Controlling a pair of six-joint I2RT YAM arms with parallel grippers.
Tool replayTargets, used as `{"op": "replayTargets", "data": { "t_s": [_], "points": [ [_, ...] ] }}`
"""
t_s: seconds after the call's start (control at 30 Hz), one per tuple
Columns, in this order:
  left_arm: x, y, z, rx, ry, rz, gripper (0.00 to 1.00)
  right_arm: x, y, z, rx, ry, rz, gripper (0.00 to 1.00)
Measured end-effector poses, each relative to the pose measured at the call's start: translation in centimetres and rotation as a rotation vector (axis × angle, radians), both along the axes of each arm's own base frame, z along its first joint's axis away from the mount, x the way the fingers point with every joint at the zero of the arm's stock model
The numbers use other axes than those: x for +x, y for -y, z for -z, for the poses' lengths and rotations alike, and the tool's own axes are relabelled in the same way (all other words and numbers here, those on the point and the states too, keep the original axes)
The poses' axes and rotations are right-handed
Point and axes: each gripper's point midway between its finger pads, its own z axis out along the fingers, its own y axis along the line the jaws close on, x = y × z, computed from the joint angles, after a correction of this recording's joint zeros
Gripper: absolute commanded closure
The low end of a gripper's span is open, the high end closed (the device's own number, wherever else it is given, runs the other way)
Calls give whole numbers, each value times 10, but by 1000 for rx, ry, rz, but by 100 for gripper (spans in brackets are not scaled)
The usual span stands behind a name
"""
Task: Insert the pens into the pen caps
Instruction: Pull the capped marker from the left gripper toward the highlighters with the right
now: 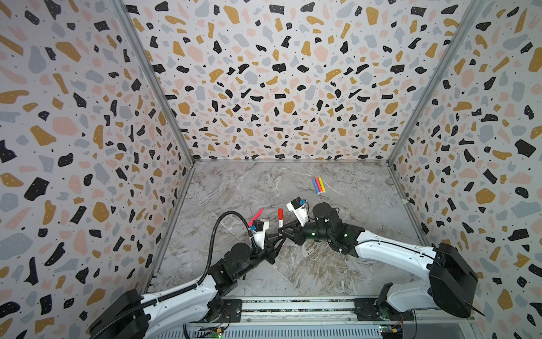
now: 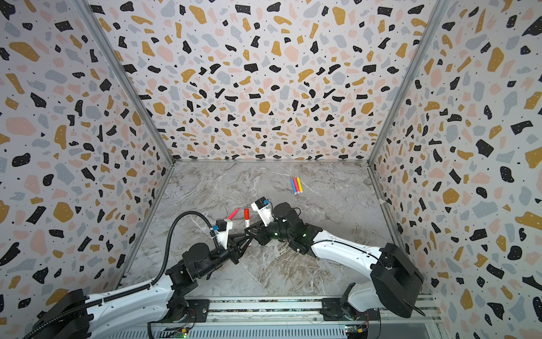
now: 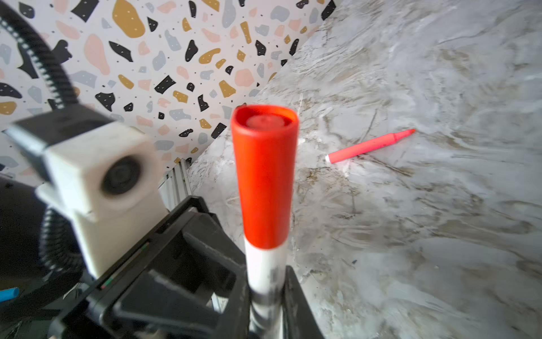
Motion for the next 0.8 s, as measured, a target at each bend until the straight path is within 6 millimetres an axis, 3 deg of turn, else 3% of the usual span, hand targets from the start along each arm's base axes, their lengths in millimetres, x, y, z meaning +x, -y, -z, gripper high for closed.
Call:
{"op": "replayTargets", "data": {
  "t_s": [0.1,0.3,0.4,0.53,0.7,0.8],
  "points": [
    [4,-4,5,15,-13,-34,59,28,22,9,-49,-18,89,96],
    [11,-15,16,58,-43,-106,58,108,61,26,-193,-31,269,97],
    [14,-22,17,62,-50,-147,57,145,74,46,-292,-59,327,98],
    [20,-32,12,52,-42,-213,56,189,78,78,-433,-87,367,98],
    [27,-42,19,82,-47,-279,56,209,77,112,-569,-122,360,98],
    [28,-47,23,103,-54,-308,56,218,76,123,-628,-126,356,96]
  ]
}}
